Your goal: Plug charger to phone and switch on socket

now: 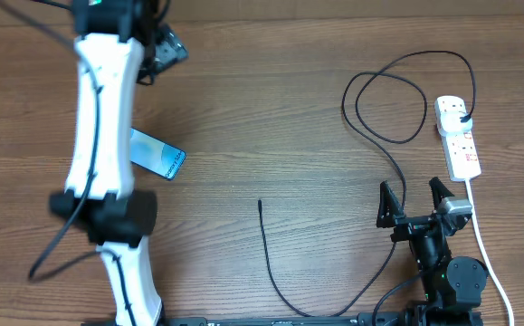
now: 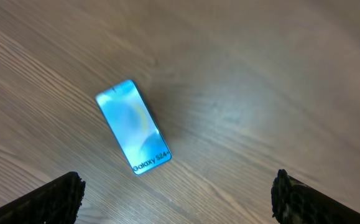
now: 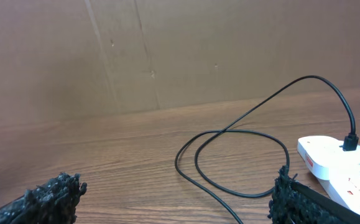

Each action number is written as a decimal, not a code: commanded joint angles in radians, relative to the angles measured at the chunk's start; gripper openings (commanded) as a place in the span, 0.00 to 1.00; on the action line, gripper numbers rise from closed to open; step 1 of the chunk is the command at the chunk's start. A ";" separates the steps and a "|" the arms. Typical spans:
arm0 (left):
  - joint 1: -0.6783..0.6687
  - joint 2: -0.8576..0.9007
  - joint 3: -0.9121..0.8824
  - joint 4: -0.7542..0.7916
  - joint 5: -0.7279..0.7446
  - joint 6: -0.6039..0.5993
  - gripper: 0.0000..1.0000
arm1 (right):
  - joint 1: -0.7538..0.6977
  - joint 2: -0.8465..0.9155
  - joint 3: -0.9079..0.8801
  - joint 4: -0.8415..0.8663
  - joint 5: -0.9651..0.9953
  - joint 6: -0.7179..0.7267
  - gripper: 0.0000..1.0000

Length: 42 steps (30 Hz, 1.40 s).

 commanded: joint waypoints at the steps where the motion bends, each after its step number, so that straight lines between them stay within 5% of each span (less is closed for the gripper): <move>1: 0.000 -0.097 0.019 -0.003 -0.103 0.009 0.99 | 0.005 -0.010 -0.011 0.003 0.010 0.000 1.00; 18: 0.048 -0.038 0.019 0.212 -0.219 0.059 1.00 | 0.005 -0.010 -0.011 0.003 0.010 0.000 1.00; 42: -0.021 0.137 0.014 0.089 -0.289 -0.041 1.00 | 0.005 -0.010 -0.011 0.003 0.010 0.000 1.00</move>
